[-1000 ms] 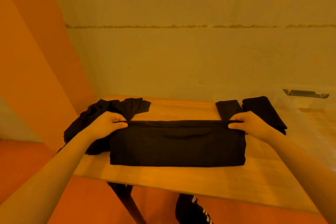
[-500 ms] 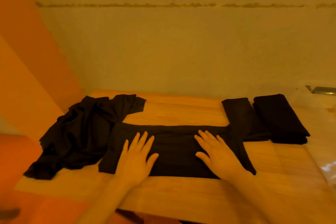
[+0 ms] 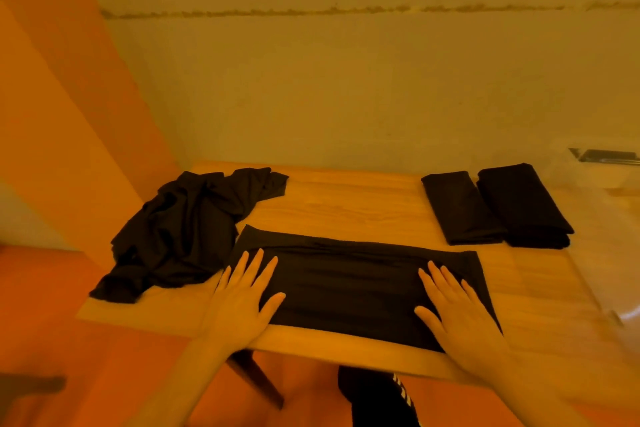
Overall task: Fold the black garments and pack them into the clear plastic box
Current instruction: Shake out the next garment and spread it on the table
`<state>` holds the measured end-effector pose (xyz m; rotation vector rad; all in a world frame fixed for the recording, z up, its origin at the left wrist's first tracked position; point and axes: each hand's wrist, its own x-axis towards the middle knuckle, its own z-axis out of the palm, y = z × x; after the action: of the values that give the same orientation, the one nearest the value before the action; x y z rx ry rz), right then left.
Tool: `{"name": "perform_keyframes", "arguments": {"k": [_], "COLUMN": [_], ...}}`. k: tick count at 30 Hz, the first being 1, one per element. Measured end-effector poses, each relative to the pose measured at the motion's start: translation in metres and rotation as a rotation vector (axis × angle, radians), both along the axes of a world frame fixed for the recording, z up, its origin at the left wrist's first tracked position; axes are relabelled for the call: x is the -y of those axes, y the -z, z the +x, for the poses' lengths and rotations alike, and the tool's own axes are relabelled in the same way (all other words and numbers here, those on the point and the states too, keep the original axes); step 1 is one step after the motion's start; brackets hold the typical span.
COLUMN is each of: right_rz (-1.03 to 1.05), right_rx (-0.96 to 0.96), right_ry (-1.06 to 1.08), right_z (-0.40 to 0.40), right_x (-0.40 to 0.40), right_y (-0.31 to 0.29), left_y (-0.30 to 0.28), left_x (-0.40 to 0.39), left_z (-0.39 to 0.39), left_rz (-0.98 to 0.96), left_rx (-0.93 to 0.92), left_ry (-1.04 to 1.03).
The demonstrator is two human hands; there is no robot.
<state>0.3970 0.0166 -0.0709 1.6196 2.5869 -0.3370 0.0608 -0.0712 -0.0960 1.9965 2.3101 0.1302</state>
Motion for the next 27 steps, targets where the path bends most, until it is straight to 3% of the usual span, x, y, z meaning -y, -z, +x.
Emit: {"name": "perform_keyframes", "arguments": {"k": [4, 7, 10, 15, 22, 24, 27], "right_rz": [-0.052, 0.102, 0.101, 0.007, 0.036, 0.086, 0.131], "right_rx": [-0.023, -0.137, -0.132, -0.041, 0.028, 0.036, -0.017], "right_ry": [0.062, 0.084, -0.071, -0.079, -0.009, -0.019, -0.245], "right_z": [0.012, -0.006, -0.043, -0.046, -0.007, -0.006, -0.014], "right_x": [0.015, 0.005, -0.005, -0.036, -0.058, -0.057, -0.052], "right_y": [-0.01, -0.026, -0.023, -0.005, -0.003, -0.006, -0.012], "left_y": [-0.013, -0.031, -0.032, -0.024, -0.031, -0.039, -0.046], "left_x": [0.001, -0.017, -0.037, -0.069, -0.093, -0.089, -0.067], "left_z": [0.016, 0.043, 0.077, 0.058, 0.011, 0.028, 0.087], "left_rz": [-0.039, 0.038, -0.039, -0.083, -0.163, -0.077, 0.045], "left_rx": [0.026, -0.035, -0.024, 0.031, -0.121, -0.178, -0.066], "left_ry": [0.01, 0.077, 0.193, 0.084, -0.103, -0.164, -0.133]}}
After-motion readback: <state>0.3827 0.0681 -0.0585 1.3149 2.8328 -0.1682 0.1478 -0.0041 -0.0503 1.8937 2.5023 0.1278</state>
